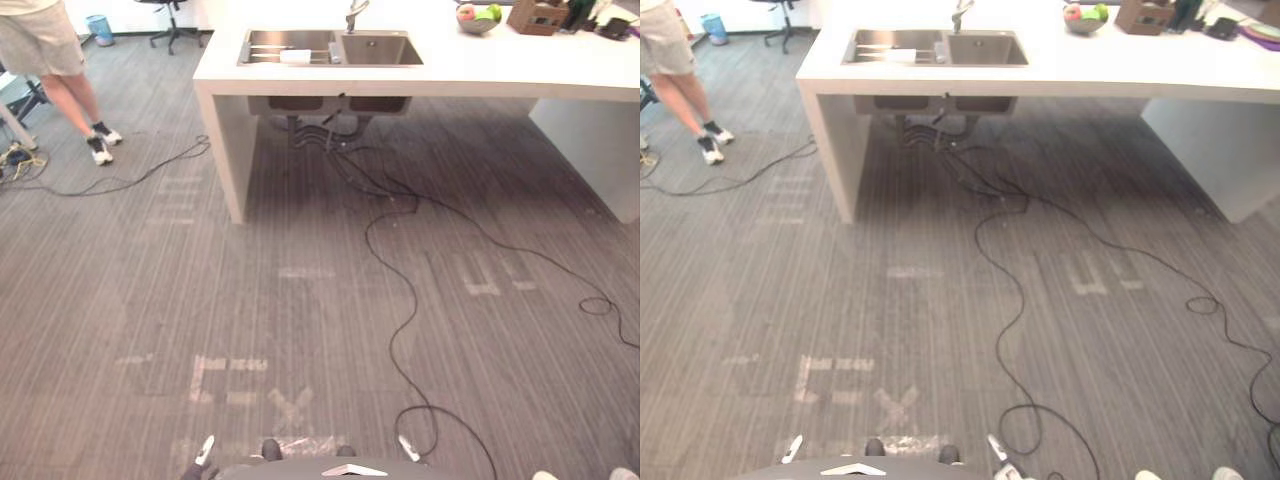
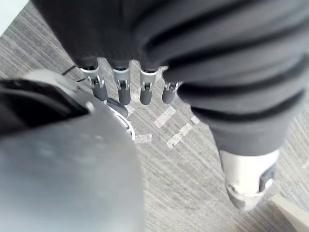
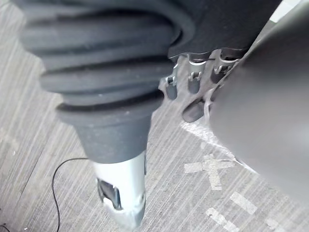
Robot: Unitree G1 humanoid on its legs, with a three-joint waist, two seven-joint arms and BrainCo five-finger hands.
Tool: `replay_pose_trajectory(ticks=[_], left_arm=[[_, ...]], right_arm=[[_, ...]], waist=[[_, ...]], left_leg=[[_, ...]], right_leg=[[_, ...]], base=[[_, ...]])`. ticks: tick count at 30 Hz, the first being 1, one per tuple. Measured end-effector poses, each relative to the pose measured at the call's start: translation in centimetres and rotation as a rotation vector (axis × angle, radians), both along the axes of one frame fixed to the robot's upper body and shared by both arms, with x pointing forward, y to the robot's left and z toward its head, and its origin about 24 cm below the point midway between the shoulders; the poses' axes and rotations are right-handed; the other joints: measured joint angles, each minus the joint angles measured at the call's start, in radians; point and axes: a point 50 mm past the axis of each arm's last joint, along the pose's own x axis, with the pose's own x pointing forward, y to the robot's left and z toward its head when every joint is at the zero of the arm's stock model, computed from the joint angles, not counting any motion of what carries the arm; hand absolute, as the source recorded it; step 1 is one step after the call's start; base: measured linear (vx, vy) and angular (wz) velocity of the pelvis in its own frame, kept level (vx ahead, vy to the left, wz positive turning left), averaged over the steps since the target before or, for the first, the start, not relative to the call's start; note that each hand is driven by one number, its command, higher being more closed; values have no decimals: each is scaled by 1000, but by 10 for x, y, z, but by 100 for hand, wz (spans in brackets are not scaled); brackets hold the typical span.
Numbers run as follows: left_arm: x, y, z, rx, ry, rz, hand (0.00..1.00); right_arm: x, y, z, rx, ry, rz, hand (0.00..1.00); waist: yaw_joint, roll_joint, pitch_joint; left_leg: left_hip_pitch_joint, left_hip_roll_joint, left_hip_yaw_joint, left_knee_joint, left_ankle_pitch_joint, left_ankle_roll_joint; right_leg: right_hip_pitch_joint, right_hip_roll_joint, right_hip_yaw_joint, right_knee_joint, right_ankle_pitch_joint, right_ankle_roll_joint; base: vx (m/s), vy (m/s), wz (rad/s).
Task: Walk over to the sink, pick up the cup, carry it to the dishwasher, place the cup inside the dishwasher, then close the dishwasher door
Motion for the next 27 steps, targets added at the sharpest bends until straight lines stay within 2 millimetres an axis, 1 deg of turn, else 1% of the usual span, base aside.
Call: replay_pose_trajectory(ticks=[1,2,4,6,7,8,9,11,13,15,18,19,21,23,24,26,27], left_arm=[[8,0,1,24,-20,-4,0],[14,-2,1,31,-30,-6,0],[36,-12,4,24,-69,-21,0],[48,-17,6,11,-93,-48,0],[54,-20,7,15,-94,-106,0],[55,-22,7,20,-82,-154,0],[55,-22,7,23,-75,-165,0],[45,-20,3,41,-22,-197,0],[40,-18,2,55,5,-180,0],[39,-18,2,51,9,-174,0],[37,-15,1,18,30,-81,0],[35,-13,1,-5,46,3,0],[30,-10,0,-31,63,101,0],[28,-8,0,-38,77,139,0],[25,-6,0,-55,91,174,0],[24,-4,0,-69,99,198,0],[23,-4,0,-83,109,206,0]], right_arm=[[9,-1,2,-22,-29,20,0],[13,-1,3,-32,-44,31,0],[29,2,6,-70,-83,118,0],[36,6,7,-76,-105,170,0],[41,9,8,-78,-123,196,0],[42,10,8,-81,-125,214,0],[42,11,8,-82,-123,222,0],[40,14,7,-76,-113,239,0],[38,14,6,-72,-94,250,0],[37,14,6,-72,-83,251,0],[35,12,5,-79,-59,229,0],[33,11,5,-92,-48,242,0],[29,8,4,-104,-31,225,0],[22,6,3,-106,-14,202,0],[16,6,1,-102,1,190,0],[10,4,1,-98,9,173,0],[6,3,0,-99,16,169,0]], waist=[[-2,1,1],[-2,3,6],[-6,8,18],[-8,9,23],[-11,9,32],[-12,10,39],[-11,10,41],[-9,7,42],[-9,5,44],[-8,3,43],[-9,1,42],[-9,0,42],[-8,-2,41],[-5,-7,41],[-10,-11,38],[-14,-11,39],[-16,-14,41]], left_leg=[[5,0,-1,0,0,0],[11,0,-2,0,0,0],[30,-4,-24,1,-1,-2],[29,-5,-35,0,-4,-7],[29,-6,-54,-1,-7,-10],[27,-6,-59,-1,-8,-10],[27,-7,-61,-1,-7,-8],[27,-8,-63,-1,-5,-3],[27,-8,-63,-2,-6,-1],[30,-8,-63,-2,-6,-1],[33,-9,-59,-2,-6,0],[35,-9,-54,-3,-6,1],[39,-9,-52,-3,-5,2],[47,-9,-52,-3,-6,7],[53,-9,-52,-3,-12,9],[53,-9,-52,-3,-18,14],[52,-11,-53,-3,-25,12]], right_leg=[[4,0,0,2,1,3],[11,0,0,2,2,3],[28,-3,-4,3,1,6],[27,-3,-6,3,1,6],[26,-4,-13,3,1,6],[25,-4,-20,2,0,6],[25,-5,-21,2,1,5],[23,-5,-23,-2,-2,6],[23,-6,-23,-4,-5,1],[26,-6,-22,-4,-5,0],[28,-8,-21,-4,-3,-1],[28,-8,-20,-3,-2,0],[32,-8,-20,-2,1,-4],[41,-9,-20,3,0,-3],[37,-13,-20,30,-18,2],[3,-24,-21,106,-56,8],[-31,-37,-19,188,-93,18]], base=[[66,-6,-10],[34,1,-14],[-9,1,-6],[-56,0,-1],[-99,-3,5],[-97,-2,9],[-107,6,8],[-106,11,4],[-87,10,2],[-69,18,0],[-18,20,-5],[8,13,-4],[24,14,-2],[37,16,0],[34,18,1],[30,26,2],[3,48,-4]])
